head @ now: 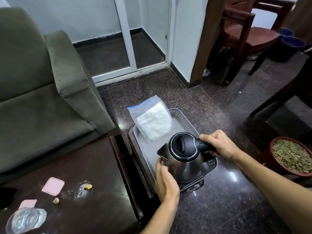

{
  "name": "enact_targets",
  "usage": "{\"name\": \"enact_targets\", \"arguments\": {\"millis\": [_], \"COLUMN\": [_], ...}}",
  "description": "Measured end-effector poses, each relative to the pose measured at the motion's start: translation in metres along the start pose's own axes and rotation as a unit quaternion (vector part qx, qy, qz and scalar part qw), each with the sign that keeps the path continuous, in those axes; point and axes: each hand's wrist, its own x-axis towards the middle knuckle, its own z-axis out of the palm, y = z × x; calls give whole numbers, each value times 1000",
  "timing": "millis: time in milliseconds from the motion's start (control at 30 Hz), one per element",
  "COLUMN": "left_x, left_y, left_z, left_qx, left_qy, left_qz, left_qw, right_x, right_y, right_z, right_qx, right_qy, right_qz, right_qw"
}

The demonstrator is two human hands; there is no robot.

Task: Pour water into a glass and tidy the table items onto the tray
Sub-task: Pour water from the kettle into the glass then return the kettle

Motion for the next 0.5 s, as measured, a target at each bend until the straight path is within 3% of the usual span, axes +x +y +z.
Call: {"name": "enact_targets", "arguments": {"millis": [267,500], "left_x": [4,7], "left_y": [-8,-9], "left_z": [5,0], "left_qx": [-56,-6], "left_qy": [-35,-31], "left_qz": [-10,31], "left_qw": [998,999], "right_x": [5,8], "right_y": [12,15], "right_z": [-2,-3], "right_qx": [22,17], "right_qy": [10,15], "right_qz": [-1,-16], "right_qw": [1000,1000]}}
